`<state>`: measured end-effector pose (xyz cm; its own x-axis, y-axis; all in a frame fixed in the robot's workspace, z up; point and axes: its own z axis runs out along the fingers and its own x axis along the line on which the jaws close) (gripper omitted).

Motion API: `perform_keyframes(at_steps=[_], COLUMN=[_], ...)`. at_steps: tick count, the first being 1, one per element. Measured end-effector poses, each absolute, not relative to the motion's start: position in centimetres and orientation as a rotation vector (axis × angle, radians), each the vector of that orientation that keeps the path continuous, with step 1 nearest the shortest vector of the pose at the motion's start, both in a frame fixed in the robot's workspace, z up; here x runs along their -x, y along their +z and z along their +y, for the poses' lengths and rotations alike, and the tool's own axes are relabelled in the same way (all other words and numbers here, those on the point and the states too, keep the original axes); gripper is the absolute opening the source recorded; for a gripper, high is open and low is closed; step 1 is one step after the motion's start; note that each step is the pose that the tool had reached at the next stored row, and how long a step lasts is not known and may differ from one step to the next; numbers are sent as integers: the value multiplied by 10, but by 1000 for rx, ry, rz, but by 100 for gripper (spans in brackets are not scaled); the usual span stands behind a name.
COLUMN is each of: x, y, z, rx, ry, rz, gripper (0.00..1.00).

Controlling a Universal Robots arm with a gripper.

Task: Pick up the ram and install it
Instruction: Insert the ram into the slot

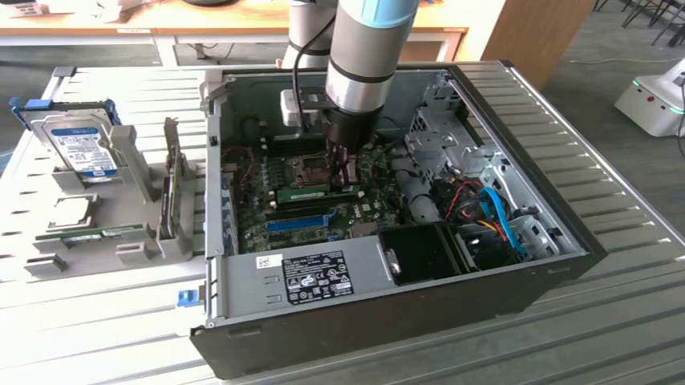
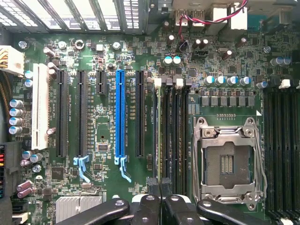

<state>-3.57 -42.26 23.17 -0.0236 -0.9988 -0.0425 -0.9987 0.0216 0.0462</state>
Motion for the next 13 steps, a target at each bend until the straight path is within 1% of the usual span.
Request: perform_keyframes(at_steps=[13], x=[37], y=[232], z=[-423], rx=[-2193], ry=[-99], rz=[-2244], gripper=[12])
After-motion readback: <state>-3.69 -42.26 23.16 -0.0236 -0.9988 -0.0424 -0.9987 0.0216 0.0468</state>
